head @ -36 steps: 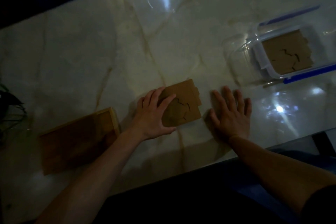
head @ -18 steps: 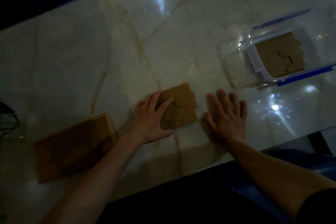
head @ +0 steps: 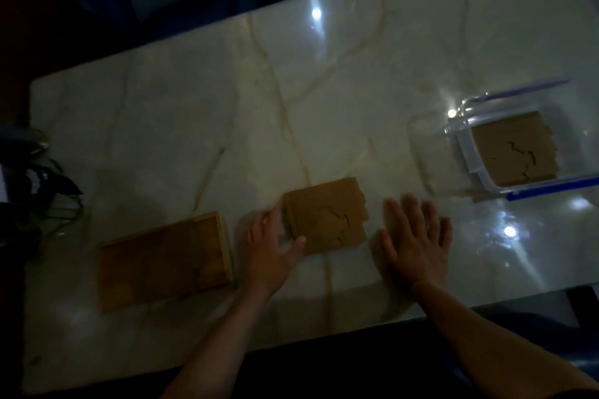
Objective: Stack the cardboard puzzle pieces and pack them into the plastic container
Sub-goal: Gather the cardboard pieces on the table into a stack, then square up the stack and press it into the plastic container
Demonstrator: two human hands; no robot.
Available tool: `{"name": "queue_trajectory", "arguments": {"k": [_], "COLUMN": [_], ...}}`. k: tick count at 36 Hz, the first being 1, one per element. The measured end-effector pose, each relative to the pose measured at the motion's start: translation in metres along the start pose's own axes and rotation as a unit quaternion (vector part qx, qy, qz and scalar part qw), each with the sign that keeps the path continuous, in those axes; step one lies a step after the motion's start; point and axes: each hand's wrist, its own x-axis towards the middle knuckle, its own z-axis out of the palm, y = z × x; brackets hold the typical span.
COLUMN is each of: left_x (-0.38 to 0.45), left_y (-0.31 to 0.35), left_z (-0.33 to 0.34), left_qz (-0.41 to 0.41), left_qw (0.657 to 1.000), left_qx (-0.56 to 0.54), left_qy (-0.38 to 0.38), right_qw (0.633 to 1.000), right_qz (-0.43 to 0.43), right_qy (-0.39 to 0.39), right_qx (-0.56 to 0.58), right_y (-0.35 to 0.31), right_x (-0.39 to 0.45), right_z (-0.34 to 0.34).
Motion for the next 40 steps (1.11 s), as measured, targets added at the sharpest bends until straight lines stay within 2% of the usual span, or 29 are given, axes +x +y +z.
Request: {"name": "queue_trajectory", "arguments": {"k": [5,10,13,16,19,24,30,33,38,40], "left_x": [-0.007,-0.006,-0.001,0.003,0.006,0.012,0.023,0.027,0.021,0.016], "left_y": [0.011,0.026,0.035,0.044,0.054,0.068,0.063,0.057,0.058,0.059], "left_z": [-0.005,-0.007,-0.007,-0.005,0.001,0.012,0.019,0.021,0.017,0.014], "left_qz": [-0.083,-0.134,-0.16,-0.189,-0.193,-0.234,-0.277,-0.298,-0.291,-0.263], "left_qw": [0.996,0.989,0.985,0.978,0.977,0.966,0.937,0.929,0.908,0.912], "left_qx": [-0.032,-0.058,-0.066,-0.083,-0.083,-0.106,-0.209,-0.217,-0.302,-0.316], "left_qy": [-0.003,-0.014,-0.014,-0.025,-0.032,0.0,0.038,0.028,0.01,-0.004], "right_qw": [0.998,0.994,0.976,0.964,0.949,0.918,0.886,0.871,0.851,0.854], "right_qz": [0.031,0.063,0.079,0.058,0.057,0.109,0.139,0.146,0.156,0.137], "right_qy": [-0.033,-0.006,-0.083,-0.148,-0.165,-0.203,-0.211,-0.223,-0.231,-0.233], "right_qx": [0.036,0.089,0.184,0.215,0.263,0.324,0.389,0.413,0.445,0.444], "right_y": [-0.009,-0.023,-0.037,-0.054,-0.071,-0.092,-0.082,-0.07,-0.054,-0.047], "right_x": [0.003,0.014,0.027,0.035,0.039,0.044,0.052,0.056,0.055,0.054], "right_z": [-0.018,-0.046,-0.061,-0.068,-0.07,-0.068,-0.064,-0.061,-0.067,-0.07]}}
